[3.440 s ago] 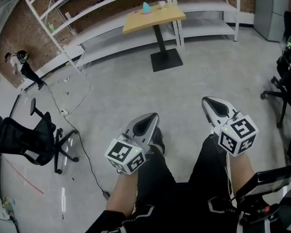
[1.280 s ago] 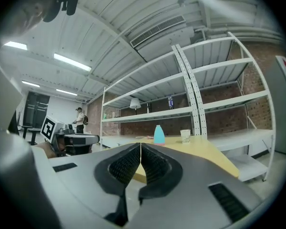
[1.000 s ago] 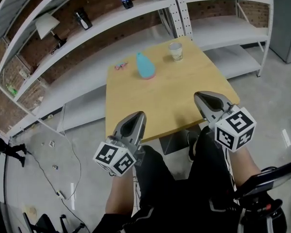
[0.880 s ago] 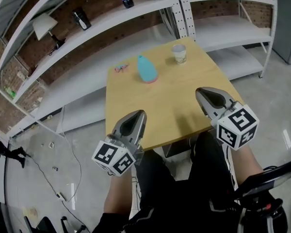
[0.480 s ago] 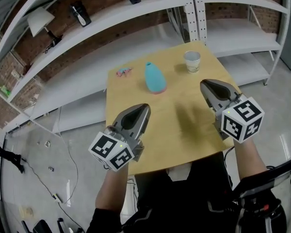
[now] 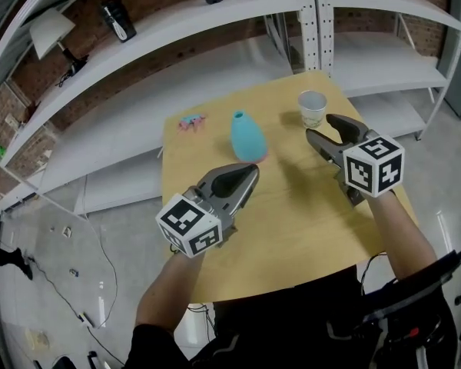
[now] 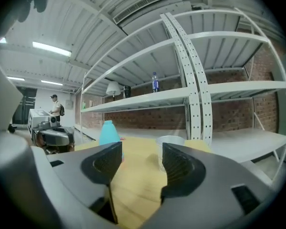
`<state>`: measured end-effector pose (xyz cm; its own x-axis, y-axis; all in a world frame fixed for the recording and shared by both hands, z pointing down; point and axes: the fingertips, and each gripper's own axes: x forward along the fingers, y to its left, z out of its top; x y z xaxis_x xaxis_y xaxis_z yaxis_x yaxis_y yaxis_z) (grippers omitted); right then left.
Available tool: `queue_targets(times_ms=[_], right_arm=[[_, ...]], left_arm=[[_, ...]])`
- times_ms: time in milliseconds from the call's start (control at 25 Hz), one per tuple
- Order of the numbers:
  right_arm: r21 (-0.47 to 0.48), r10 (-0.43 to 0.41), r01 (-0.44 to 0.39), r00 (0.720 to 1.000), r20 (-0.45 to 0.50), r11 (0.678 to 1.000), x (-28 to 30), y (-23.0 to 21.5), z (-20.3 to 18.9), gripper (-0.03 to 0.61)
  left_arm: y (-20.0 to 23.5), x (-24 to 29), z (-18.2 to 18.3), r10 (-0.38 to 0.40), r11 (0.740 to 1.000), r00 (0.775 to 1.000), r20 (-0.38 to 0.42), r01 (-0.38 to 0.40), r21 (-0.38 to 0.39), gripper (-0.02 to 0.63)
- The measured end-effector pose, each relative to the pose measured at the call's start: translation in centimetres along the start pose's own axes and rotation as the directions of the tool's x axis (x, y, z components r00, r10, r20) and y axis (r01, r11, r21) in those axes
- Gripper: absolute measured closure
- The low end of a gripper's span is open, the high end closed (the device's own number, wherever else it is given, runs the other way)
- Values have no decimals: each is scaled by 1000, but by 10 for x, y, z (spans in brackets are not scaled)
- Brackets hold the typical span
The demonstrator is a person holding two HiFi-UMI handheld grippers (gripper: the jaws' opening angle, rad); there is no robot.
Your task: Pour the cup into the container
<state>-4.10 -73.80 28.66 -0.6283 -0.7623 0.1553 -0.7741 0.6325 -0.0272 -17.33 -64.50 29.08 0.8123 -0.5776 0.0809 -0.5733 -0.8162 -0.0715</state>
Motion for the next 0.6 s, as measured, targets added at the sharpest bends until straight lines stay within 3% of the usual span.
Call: queue_targets(times_ms=[240,600], right_arm=[[21,-67,68,996,-53,997,20,-38,-15,296],[21,-65,68,992,-109,997,52,-66,-32,270]], left_arm=[[6,19,-18,-55,997,998,-1,55,-62,612],[9,27,-21,-80,996,997,4,80,-35,612]])
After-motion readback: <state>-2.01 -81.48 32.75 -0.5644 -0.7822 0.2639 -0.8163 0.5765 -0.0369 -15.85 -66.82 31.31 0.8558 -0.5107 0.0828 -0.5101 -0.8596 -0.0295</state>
